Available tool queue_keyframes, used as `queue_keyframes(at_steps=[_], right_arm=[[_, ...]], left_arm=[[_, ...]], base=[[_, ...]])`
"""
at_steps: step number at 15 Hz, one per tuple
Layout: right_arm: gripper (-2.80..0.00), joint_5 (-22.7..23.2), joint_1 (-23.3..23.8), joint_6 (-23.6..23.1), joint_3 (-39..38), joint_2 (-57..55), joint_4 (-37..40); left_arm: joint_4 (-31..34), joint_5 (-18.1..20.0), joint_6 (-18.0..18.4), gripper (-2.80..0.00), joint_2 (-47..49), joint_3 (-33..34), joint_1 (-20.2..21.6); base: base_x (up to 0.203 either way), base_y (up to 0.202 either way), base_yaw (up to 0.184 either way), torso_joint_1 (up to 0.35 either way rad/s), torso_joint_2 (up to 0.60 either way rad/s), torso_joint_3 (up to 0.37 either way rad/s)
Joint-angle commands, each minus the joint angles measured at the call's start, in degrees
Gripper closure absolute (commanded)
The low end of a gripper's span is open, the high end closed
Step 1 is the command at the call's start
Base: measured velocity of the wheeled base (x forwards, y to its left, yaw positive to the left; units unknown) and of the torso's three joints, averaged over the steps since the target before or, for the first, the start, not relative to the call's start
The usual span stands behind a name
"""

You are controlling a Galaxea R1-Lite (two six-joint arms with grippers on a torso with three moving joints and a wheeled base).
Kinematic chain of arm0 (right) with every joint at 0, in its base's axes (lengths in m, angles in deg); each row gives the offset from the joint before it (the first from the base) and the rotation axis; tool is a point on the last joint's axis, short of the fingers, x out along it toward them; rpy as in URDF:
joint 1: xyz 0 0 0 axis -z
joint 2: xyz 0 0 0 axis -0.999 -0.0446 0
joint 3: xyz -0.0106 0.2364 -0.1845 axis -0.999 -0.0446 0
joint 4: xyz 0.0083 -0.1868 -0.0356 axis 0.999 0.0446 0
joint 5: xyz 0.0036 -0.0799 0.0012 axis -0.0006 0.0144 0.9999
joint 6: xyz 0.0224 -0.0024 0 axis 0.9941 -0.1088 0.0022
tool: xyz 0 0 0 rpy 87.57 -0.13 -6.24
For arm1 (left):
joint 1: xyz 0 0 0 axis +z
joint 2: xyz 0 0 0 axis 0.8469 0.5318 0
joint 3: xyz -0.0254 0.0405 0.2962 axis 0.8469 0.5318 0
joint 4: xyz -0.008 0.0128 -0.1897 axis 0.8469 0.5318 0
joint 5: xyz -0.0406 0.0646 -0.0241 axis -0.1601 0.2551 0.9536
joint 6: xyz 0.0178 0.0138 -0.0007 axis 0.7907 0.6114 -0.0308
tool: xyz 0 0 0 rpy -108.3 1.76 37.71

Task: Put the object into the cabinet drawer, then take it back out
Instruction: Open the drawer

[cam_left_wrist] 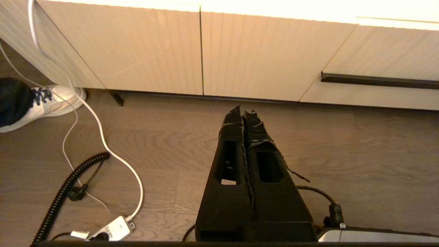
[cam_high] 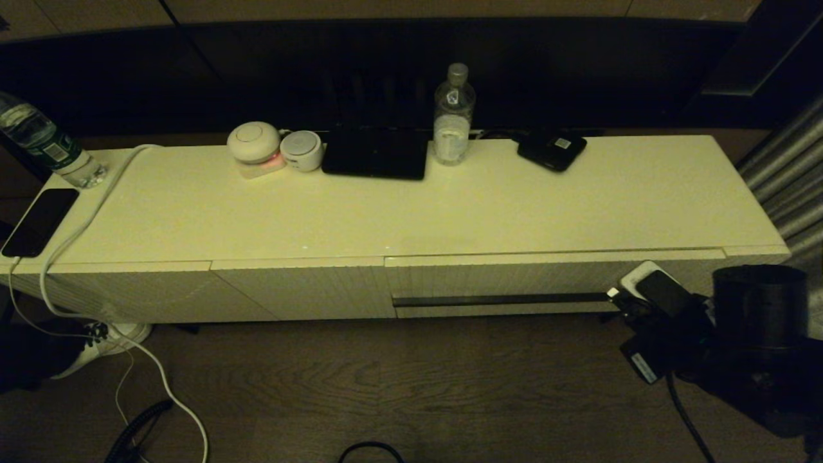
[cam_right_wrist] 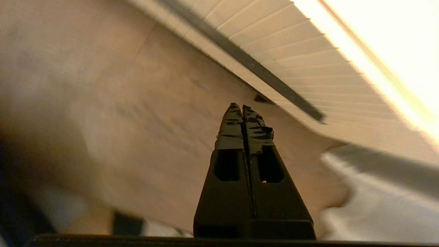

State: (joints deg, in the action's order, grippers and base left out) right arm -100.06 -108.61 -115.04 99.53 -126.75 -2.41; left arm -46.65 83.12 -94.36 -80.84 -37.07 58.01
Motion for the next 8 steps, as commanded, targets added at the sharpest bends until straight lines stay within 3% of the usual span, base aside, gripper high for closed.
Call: queue_keyframes(at_steps=[1, 5, 8], right_arm=[[0.0, 0.5, -2.7, -8.4, -1.1, 17.0, 14.4], [0.0, 2.3, -6.2, -30.6, -6.9, 29.3, 32.4], [0.0, 5.4, -6.2, -34.3, -8.3, 27.2, 33.3]], left_arm=[[0.0, 0.0, -0.1, 0.0, -0.1, 0.0, 0.0], [0.0, 0.0, -0.1, 0.0, -0.1, 0.0, 0.0], [0.0, 0.0, -0.1, 0.0, -0.1, 0.0, 0.0]], base=[[0.0, 0.0, 0.0, 0.0, 0.0, 0.0], [0.0, 0.0, 0.0, 0.0, 0.0, 0.0], [0.0, 0.0, 0.0, 0.0, 0.0, 0.0]])
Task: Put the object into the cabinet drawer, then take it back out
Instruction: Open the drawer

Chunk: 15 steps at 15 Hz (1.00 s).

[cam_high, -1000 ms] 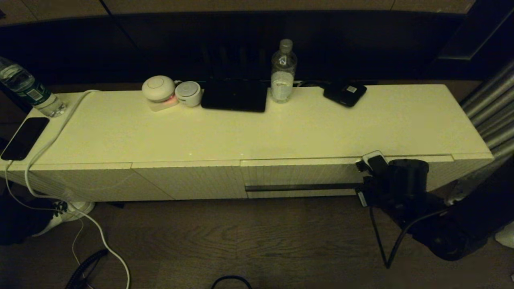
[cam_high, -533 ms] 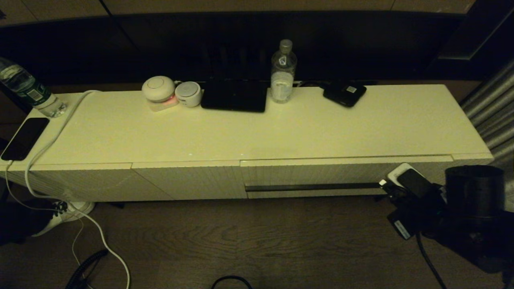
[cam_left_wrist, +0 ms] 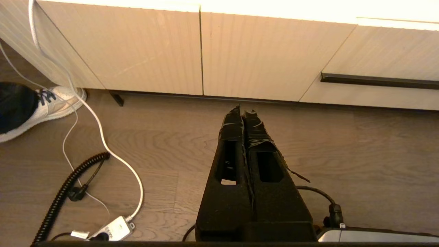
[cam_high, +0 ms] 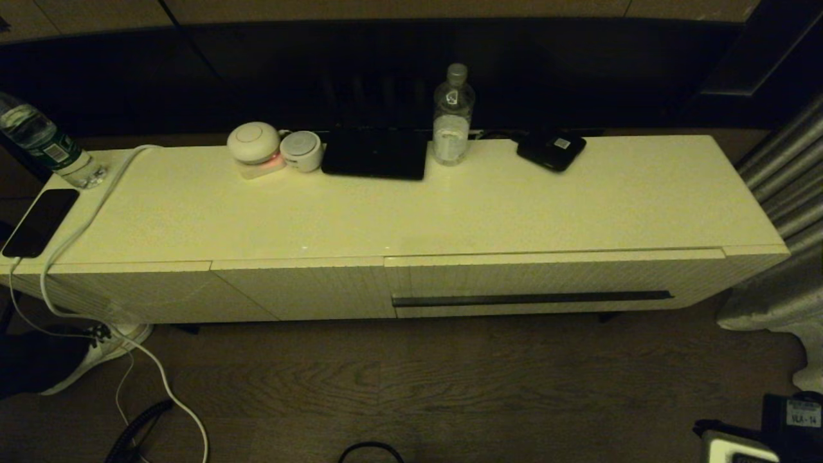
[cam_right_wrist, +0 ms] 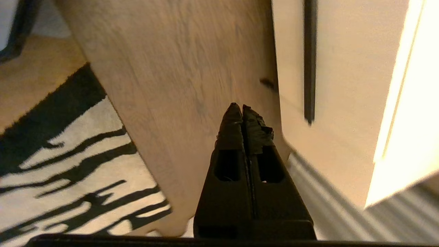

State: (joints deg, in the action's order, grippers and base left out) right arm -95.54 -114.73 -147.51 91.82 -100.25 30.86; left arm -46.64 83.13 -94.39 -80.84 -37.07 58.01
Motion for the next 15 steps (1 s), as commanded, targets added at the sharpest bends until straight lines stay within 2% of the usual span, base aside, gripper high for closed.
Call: queue_keyframes(at_steps=[1, 5, 8, 14, 15], right_arm=[[0.0, 2.2, 0.2, -3.8, -0.5, -1.0, -0.1], [0.0, 11.6, 4.5, -9.1, 2.2, -11.8, -2.0], [0.0, 16.4, 6.0, -11.4, 4.9, -20.7, -5.4], [0.0, 19.7, 6.4, -13.1, 11.3, -33.9, -9.4], [-2.8, 21.0, 6.8, -13.2, 11.5, -34.6, -9.9]], left_arm=[[0.0, 0.0, 0.0, 0.0, -0.1, 0.0, 0.0], [0.0, 0.0, 0.0, 0.0, -0.1, 0.0, 0.0], [0.0, 0.0, 0.0, 0.0, -0.1, 0.0, 0.0], [0.0, 0.0, 0.0, 0.0, -0.1, 0.0, 0.0], [0.0, 0.0, 0.0, 0.0, -0.1, 0.0, 0.0]], base=[[0.0, 0.0, 0.0, 0.0, 0.0, 0.0], [0.0, 0.0, 0.0, 0.0, 0.0, 0.0], [0.0, 0.0, 0.0, 0.0, 0.0, 0.0], [0.0, 0.0, 0.0, 0.0, 0.0, 0.0], [0.0, 0.0, 0.0, 0.0, 0.0, 0.0]])
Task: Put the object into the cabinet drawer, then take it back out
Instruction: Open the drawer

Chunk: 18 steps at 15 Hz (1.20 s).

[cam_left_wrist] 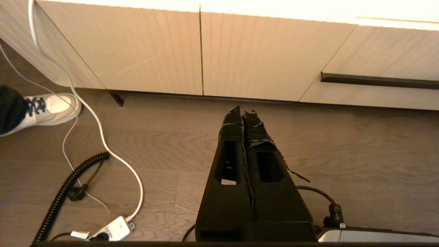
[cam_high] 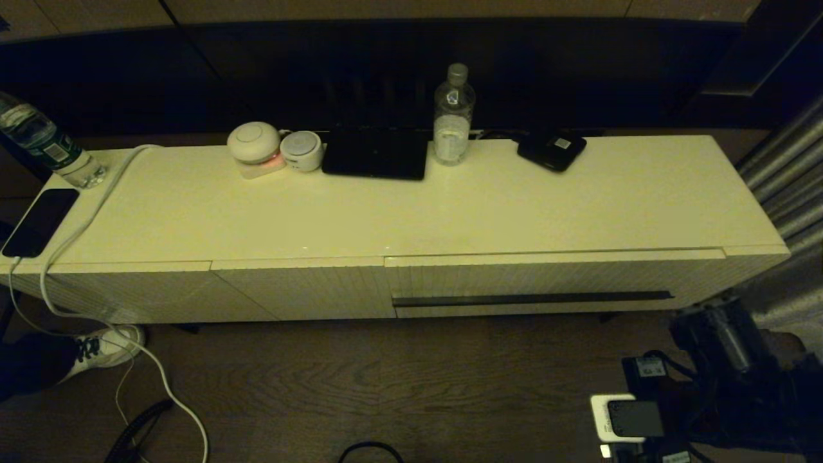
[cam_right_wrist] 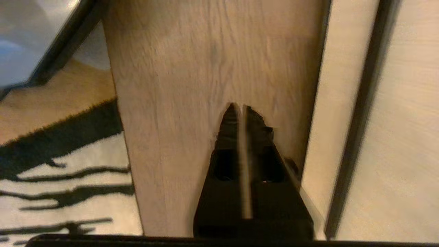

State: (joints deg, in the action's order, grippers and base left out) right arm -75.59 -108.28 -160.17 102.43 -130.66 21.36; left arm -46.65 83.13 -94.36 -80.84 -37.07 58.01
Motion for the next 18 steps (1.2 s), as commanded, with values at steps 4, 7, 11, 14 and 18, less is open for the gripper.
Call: queue_keyframes(at_steps=[4, 7, 11, 14, 18], right_arm=[[-2.8, 3.5, 3.6, -0.3, 0.5, -7.3, -4.6], [-2.8, 6.1, 5.0, -0.7, -1.1, -10.2, -12.2], [-2.8, 5.7, 5.4, -0.8, -0.7, -12.6, -14.9], [-2.8, 4.9, 6.0, -0.8, -0.9, -16.1, -18.3], [-2.8, 4.0, 7.5, -0.8, 1.8, -19.1, -19.2]], left_arm=[[0.0, 0.0, -0.1, 0.0, -0.1, 0.0, 0.0], [0.0, 0.0, -0.1, 0.0, -0.1, 0.0, 0.0], [0.0, 0.0, -0.1, 0.0, -0.1, 0.0, 0.0], [0.0, 0.0, -0.1, 0.0, -0.1, 0.0, 0.0], [0.0, 0.0, -0.1, 0.0, -0.1, 0.0, 0.0]], base=[[0.0, 0.0, 0.0, 0.0, 0.0, 0.0], [0.0, 0.0, 0.0, 0.0, 0.0, 0.0], [0.0, 0.0, 0.0, 0.0, 0.0, 0.0], [0.0, 0.0, 0.0, 0.0, 0.0, 0.0], [0.0, 0.0, 0.0, 0.0, 0.0, 0.0]])
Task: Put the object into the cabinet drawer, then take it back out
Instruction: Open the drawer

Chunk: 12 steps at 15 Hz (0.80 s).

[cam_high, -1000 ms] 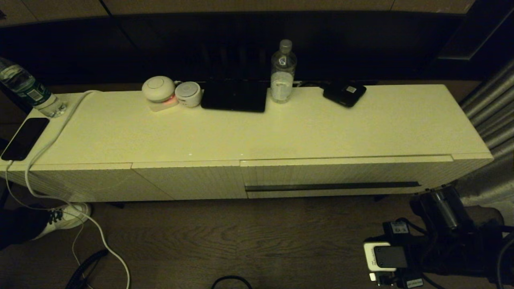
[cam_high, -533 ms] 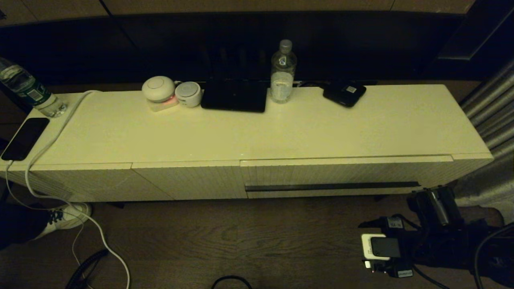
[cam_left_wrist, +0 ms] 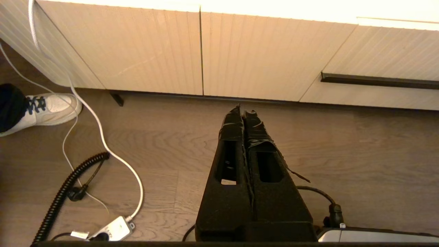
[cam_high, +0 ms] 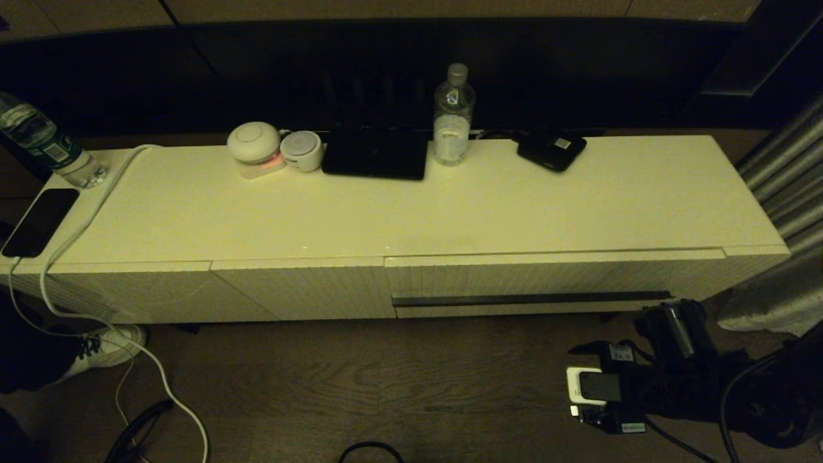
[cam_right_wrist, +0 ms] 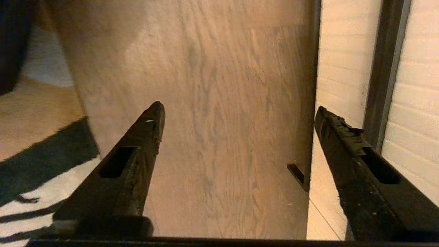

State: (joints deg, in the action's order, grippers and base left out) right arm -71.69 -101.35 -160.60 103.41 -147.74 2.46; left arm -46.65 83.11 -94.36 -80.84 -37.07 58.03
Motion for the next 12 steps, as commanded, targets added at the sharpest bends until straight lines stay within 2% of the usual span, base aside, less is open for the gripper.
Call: queue_keyframes(at_steps=[1, 12], right_arm=[[-2.8, 0.0, 0.8, -0.4, 1.3, -2.7, -0.6], [-2.8, -1.8, 2.3, -0.4, 7.7, -11.3, -8.2]], left_arm=[[0.0, 0.0, -0.1, 0.0, -0.1, 0.0, 0.0], [0.0, 0.0, -0.1, 0.0, -0.1, 0.0, 0.0]], base=[[0.0, 0.0, 0.0, 0.0, 0.0, 0.0], [0.0, 0.0, 0.0, 0.0, 0.0, 0.0]])
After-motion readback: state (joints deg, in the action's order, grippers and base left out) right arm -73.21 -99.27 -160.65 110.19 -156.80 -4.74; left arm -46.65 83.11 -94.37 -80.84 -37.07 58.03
